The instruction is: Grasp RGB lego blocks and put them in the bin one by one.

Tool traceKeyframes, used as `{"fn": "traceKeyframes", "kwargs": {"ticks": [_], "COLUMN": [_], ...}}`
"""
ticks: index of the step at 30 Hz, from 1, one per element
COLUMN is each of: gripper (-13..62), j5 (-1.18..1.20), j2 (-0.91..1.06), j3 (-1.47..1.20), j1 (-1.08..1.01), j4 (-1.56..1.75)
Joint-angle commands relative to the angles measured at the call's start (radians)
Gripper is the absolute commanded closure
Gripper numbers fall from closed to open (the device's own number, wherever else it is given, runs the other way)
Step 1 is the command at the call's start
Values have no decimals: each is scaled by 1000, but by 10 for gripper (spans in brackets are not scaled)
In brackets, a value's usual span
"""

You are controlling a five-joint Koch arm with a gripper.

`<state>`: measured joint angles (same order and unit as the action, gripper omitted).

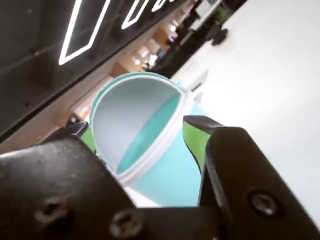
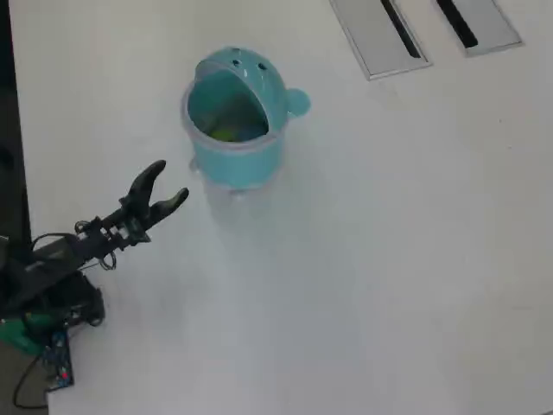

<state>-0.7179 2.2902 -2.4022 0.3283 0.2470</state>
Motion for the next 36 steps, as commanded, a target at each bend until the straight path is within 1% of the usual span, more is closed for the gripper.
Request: {"fn": "traceKeyframes", "kwargs": {"ticks": [1,7,20,36], "gripper": [167,167,173,173], "j5": [44,78,276,376], "j2": [69,74,74,72], "j3": [34,-72,-259,-523], "j1": [-23,-63,-161,-212], "j4": [152,245,353,541]}}
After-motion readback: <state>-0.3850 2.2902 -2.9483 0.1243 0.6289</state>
